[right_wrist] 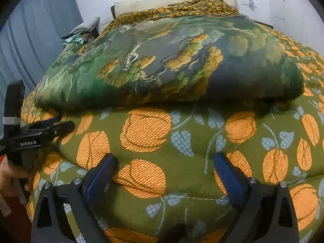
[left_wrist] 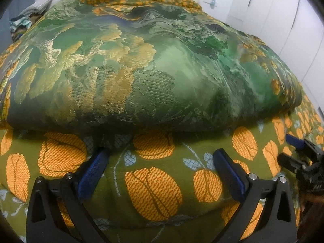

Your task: Fold large clothes

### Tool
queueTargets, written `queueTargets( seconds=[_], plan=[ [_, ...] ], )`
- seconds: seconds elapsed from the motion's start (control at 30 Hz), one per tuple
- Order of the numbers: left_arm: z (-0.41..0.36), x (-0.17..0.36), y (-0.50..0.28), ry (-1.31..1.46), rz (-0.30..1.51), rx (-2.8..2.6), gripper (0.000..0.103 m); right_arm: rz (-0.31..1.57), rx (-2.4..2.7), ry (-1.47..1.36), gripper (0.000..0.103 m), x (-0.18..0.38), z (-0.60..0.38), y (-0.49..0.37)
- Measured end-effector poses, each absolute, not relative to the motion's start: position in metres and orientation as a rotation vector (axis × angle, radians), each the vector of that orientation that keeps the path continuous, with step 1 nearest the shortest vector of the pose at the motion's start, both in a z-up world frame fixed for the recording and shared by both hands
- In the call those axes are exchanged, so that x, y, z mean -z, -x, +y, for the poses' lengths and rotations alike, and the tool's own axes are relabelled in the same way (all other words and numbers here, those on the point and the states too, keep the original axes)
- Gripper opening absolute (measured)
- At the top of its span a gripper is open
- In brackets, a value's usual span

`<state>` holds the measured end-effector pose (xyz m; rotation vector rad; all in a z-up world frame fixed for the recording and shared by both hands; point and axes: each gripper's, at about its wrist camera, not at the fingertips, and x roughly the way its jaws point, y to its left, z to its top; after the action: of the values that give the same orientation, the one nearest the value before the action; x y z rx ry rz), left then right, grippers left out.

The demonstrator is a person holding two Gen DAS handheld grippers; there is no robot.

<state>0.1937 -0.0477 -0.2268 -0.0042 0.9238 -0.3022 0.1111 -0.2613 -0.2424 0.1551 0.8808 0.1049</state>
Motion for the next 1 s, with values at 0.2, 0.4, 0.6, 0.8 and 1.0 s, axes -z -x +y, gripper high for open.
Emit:
queueTargets(
  seconds=[0.2,0.4,0.6,0.8,1.0],
  plan=[
    [-0.056,0.226,-0.191,-0.012,0.920,0.291,0.103,0.883,-0.107,-0.122,0.103,0.243,-0.260,-0.109],
    [-0.060,0.225,-0.190,-0.027,0.915,0.282,0.103,0.880,-0.111,-0.124,0.103,0.244,-0.261,-0.108],
    [-0.060,0.225,-0.184,-0.023,0.906,0.281,0.103,0.881,-0.109,-0.118,0.103,0.244,-0.258,-0.109],
    [-0.055,0.224,-0.182,-0.020,0.902,0.283,0.103,0.878,-0.107,-0.111,0.103,0.245,-0.254,-0.111],
    [-0.055,0.225,-0.182,-0.014,0.893,0.285,0.103,0.877,-0.108,-0.113,0.103,0.246,-0.254,-0.111]
  ],
)
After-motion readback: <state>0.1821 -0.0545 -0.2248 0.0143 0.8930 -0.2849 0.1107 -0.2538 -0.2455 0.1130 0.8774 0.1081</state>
